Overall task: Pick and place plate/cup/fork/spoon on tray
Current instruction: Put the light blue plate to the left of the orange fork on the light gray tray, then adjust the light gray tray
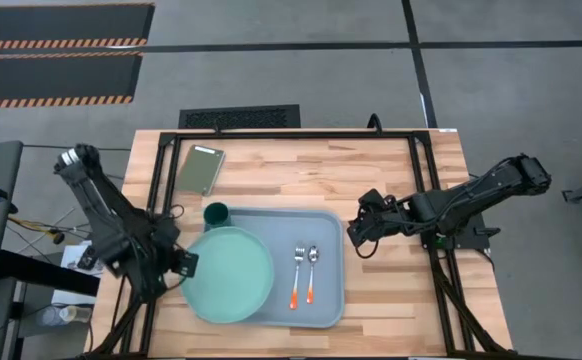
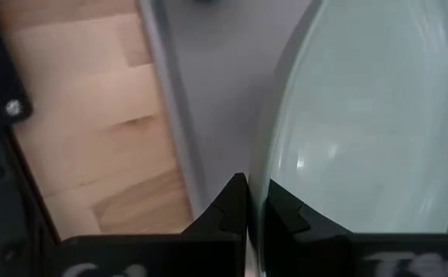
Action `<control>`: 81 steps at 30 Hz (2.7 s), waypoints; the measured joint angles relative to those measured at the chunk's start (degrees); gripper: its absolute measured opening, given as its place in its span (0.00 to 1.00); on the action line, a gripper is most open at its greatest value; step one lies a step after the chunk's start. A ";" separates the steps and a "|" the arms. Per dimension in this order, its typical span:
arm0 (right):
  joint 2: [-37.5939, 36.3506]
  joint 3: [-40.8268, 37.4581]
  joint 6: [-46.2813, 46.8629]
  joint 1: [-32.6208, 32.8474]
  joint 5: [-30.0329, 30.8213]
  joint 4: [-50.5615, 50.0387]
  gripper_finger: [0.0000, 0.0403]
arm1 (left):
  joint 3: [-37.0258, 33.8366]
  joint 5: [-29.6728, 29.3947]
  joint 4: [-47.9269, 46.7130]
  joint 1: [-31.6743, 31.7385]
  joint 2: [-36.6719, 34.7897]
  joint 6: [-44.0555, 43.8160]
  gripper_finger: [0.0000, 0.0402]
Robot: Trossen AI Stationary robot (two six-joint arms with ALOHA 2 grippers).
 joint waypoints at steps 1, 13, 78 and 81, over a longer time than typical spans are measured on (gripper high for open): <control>0.00 0.00 0.00 0.00 0.00 -0.02 0.55 | -0.63 -0.08 0.26 -0.74 0.34 -1.55 0.00; 0.00 0.00 0.64 -0.02 -0.13 0.38 0.55 | -13.87 -2.71 19.81 -1.33 1.31 -2.29 0.00; -0.02 0.00 2.06 -0.02 -0.68 1.16 0.55 | -29.24 -1.25 38.40 2.30 -0.19 0.53 0.43; -0.02 0.00 1.98 -0.02 -0.68 1.14 0.55 | -29.24 -1.19 36.77 2.30 -1.69 0.53 0.45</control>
